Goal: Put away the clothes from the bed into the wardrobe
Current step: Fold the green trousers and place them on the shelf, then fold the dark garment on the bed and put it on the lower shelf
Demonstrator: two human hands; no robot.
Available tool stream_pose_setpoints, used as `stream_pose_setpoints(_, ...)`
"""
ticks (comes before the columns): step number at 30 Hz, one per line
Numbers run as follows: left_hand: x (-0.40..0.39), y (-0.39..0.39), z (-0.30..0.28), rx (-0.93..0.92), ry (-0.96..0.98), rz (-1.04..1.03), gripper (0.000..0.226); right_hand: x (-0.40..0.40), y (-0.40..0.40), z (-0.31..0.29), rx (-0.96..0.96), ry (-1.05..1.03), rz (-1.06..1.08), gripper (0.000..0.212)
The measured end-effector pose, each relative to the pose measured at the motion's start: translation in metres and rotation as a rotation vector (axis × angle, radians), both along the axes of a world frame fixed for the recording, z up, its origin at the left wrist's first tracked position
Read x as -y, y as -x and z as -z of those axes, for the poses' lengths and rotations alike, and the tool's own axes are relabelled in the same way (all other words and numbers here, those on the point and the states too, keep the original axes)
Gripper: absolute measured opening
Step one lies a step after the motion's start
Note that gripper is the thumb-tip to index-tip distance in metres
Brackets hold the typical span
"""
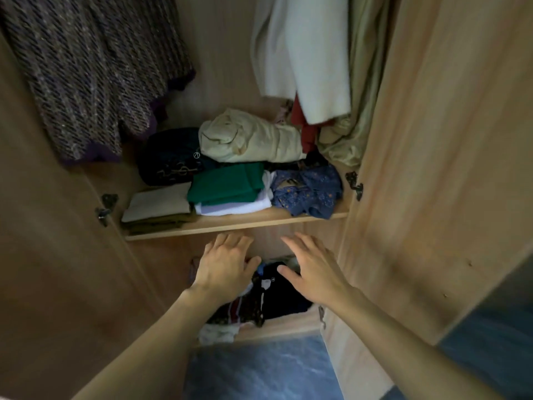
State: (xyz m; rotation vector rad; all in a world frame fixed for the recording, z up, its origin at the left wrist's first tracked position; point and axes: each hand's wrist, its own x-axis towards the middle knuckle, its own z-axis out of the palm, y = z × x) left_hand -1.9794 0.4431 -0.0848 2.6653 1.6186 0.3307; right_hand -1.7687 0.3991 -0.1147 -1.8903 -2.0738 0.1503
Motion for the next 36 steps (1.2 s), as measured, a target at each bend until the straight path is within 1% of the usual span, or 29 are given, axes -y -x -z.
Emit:
stream_pose_setpoints(4,0.031,-0.002,-0.006,0.053,-0.019,0.097,0.047,0.049,0.000,-0.007,0.038,-0.019,0.066,0.069)
stream_pose_setpoints(7,0.059,-0.007,-0.005,0.109,-0.014,0.192,0.049,0.095,0.002,-0.012,0.034,-0.027,0.164,0.076)
stream_pose_setpoints(9,0.080,-0.011,0.005,0.136,0.015,0.248,0.043,0.129,0.004,-0.010,0.016,-0.014,0.233,0.079)
stream_pose_setpoints(11,0.104,-0.016,0.022,0.164,0.034,0.318,0.041,0.168,0.006,-0.002,0.010,0.013,0.305,0.078)
stream_pose_setpoints(13,0.130,-0.023,0.038,0.196,0.070,0.374,0.044,0.210,0.010,0.007,0.024,0.049,0.370,0.073)
stream_pose_setpoints(15,0.158,-0.035,0.052,0.222,0.131,0.420,0.045,0.254,0.012,0.017,0.044,0.081,0.440,0.065)
stream_pose_setpoints(17,0.188,-0.048,0.063,0.240,0.192,0.485,0.048,0.297,0.012,0.021,0.043,0.098,0.516,0.063)
stream_pose_setpoints(21,0.246,-0.081,0.068,0.190,0.211,0.662,0.061,0.377,0.004,0.023,-0.001,0.103,0.673,0.066)
stream_pose_setpoints(24,0.286,-0.106,0.065,0.202,0.199,0.755,0.073,0.429,-0.008,0.027,-0.050,0.084,0.785,0.076)
stream_pose_setpoints(27,0.327,-0.131,0.064,0.141,0.171,0.830,0.070,0.480,-0.024,0.033,-0.083,0.045,0.866,0.077)
stream_pose_setpoints(31,0.386,-0.178,0.070,0.087,0.150,0.909,0.068,0.555,-0.055,0.042,-0.110,0.006,0.949,0.065)
stream_pose_setpoints(36,0.505,-0.248,0.089,0.075,0.207,1.010,0.064,0.675,-0.109,0.056,-0.149,0.025,1.075,0.066)
